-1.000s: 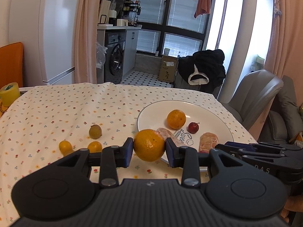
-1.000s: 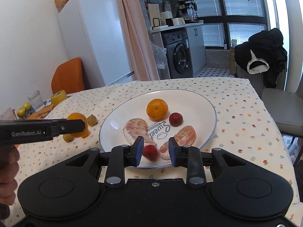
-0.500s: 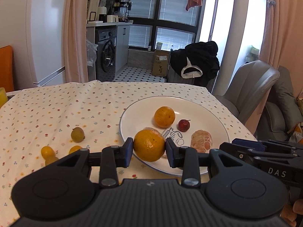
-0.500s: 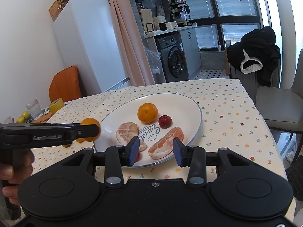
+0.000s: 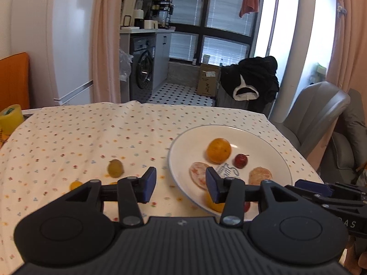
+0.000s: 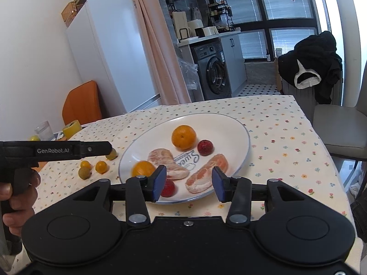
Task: Organize fruits
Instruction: 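Carry the orange and red plum onto the plate and open both grippers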
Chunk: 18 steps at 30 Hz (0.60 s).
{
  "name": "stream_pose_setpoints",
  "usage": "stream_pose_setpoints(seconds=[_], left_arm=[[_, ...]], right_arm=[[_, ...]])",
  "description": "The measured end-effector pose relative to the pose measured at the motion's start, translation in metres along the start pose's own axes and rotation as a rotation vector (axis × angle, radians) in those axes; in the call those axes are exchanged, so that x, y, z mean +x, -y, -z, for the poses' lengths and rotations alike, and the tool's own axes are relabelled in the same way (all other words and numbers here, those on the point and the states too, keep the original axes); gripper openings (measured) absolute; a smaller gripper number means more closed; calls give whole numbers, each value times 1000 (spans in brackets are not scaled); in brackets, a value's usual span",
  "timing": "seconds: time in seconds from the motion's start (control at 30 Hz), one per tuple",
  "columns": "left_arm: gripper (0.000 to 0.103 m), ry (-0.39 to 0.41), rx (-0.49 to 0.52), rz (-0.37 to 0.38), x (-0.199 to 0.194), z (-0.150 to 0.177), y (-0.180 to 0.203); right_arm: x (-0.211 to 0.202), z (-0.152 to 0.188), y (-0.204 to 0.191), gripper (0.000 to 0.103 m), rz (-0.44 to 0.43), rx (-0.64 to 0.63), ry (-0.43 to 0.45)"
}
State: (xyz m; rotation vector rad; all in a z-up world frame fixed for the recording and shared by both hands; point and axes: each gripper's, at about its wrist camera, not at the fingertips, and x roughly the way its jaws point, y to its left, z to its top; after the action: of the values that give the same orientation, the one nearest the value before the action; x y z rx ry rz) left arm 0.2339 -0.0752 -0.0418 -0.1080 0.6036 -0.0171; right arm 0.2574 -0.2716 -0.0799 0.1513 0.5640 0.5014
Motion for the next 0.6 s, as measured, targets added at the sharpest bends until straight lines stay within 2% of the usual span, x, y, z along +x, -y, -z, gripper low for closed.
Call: stream_pose_setpoints(seconds=[0.33, 0.4, 0.6], left_arm=[[68, 21, -59, -62, -22, 1, -36], [76, 29, -67, -77, -26, 2, -42], [82, 37, -94, -117, -38, 8, -62]], right_arm=[[1, -3, -22, 53, -19, -27, 2], [0, -4, -27, 58, -24, -33, 2], [2, -4, -43, 66, -47, -48, 3]])
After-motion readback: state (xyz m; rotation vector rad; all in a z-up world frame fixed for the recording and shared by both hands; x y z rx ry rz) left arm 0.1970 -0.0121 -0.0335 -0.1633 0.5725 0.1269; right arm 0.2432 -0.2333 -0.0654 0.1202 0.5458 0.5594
